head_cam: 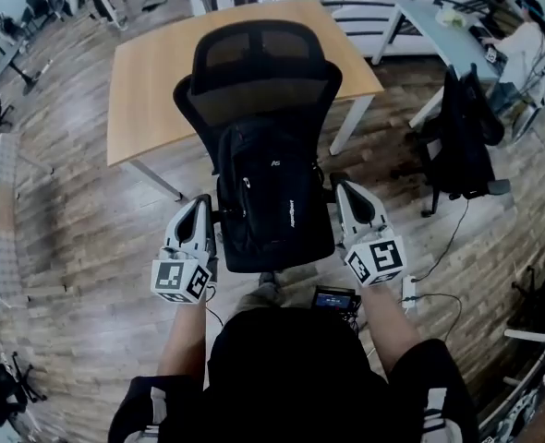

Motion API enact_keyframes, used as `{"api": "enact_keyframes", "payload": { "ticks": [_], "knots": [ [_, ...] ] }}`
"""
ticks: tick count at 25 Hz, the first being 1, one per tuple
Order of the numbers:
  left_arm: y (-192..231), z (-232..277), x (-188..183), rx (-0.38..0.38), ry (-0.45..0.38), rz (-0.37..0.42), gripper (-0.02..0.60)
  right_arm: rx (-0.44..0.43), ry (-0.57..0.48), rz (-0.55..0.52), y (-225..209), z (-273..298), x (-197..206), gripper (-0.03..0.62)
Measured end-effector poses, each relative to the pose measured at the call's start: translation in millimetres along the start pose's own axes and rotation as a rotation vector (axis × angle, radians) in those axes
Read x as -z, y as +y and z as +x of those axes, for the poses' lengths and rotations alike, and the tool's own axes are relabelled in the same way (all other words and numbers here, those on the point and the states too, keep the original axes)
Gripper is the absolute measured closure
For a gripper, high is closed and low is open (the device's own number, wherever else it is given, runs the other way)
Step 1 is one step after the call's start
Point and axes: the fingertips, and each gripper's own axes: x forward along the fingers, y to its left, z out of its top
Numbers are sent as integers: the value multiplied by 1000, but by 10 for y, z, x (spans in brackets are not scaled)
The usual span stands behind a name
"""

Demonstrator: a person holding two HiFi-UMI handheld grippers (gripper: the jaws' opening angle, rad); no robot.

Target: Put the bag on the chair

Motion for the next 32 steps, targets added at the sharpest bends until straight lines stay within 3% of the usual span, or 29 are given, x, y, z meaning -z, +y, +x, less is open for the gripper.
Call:
{"api": "enact_keyframes", "payload": {
  "ticks": [4, 9, 15, 20, 27, 32],
  "knots": [
    [-339, -304, -7, -8, 11, 26, 578, -30, -41, 44, -97, -520, 34, 582],
    [-1024, -612, 123, -26, -3, 57, 578, -97, -13, 18, -142, -1205, 188, 583],
    [-1761, -1088, 477, -78, 12, 68, 578, -80, -21, 73, -275, -1981, 390, 583],
    [-2164, -1503, 607, -86, 56, 70, 578, -123, -14, -25, -105, -2521, 438, 582],
    [-2590, -1898, 653, -48, 86, 52, 578, -117, -6, 118, -81, -3041, 534, 582],
    [-2668, -2069, 746, -16, 105, 36, 578, -143, 7, 113, 135, -3283, 601, 582]
  ]
}}
